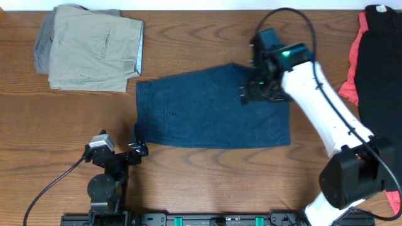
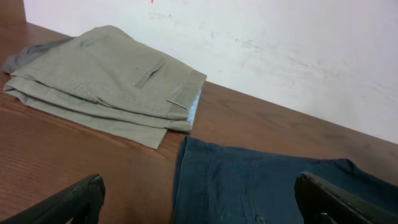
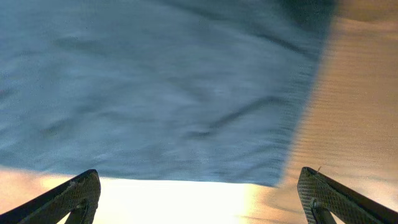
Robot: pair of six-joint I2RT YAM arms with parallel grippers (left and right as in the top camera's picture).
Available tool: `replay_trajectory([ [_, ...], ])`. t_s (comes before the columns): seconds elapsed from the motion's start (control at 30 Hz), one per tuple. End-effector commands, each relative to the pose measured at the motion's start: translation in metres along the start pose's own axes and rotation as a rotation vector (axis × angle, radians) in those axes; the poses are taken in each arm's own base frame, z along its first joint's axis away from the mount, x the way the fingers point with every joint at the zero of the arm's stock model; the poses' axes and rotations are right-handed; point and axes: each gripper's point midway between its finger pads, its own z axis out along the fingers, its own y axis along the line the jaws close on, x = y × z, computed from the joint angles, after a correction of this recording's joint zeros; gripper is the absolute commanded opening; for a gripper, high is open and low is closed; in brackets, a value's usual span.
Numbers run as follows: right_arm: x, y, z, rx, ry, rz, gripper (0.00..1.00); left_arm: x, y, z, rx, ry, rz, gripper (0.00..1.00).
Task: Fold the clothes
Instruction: 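Drag the navy shorts with the right gripper to the table center, then pull the shorts edge rightward with the right gripper, release, retract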
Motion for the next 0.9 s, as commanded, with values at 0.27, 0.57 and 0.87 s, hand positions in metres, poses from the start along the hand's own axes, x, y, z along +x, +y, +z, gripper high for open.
replay_trajectory([
  [0.27,0.003,-0.088,0.067,0.091,-0.006,0.216,0.99,0.015,0.011,0.002,-0.041,0.032,0.011,0.98],
  [0.57,0.017,-0.080,0.104,-0.115,0.005,0.202,0.89,0.015,0.011,0.002,-0.041,0.032,0.011,0.98],
  [0.87,0.027,-0.078,0.119,-0.118,0.007,0.196,0.60,0.015,0.011,0.002,-0.041,0.032,0.011,0.98],
])
